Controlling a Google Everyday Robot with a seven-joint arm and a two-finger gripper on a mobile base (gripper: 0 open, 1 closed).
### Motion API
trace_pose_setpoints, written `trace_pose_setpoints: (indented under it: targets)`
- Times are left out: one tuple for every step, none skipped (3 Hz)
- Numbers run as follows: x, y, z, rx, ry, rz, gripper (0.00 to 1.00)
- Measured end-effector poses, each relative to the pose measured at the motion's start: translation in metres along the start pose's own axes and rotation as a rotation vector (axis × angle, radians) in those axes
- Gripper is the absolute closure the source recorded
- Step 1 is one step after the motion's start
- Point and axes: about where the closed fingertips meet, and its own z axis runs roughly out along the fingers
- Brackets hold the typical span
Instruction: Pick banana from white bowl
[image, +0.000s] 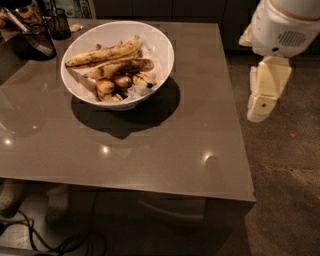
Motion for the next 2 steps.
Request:
trace_pose_setpoints:
  targets:
    - [-0.005, -0.004, 0.0, 0.016, -0.009, -0.007, 0.0]
    - [-0.026, -0.014, 0.004, 0.012, -0.059, -0.039, 0.0]
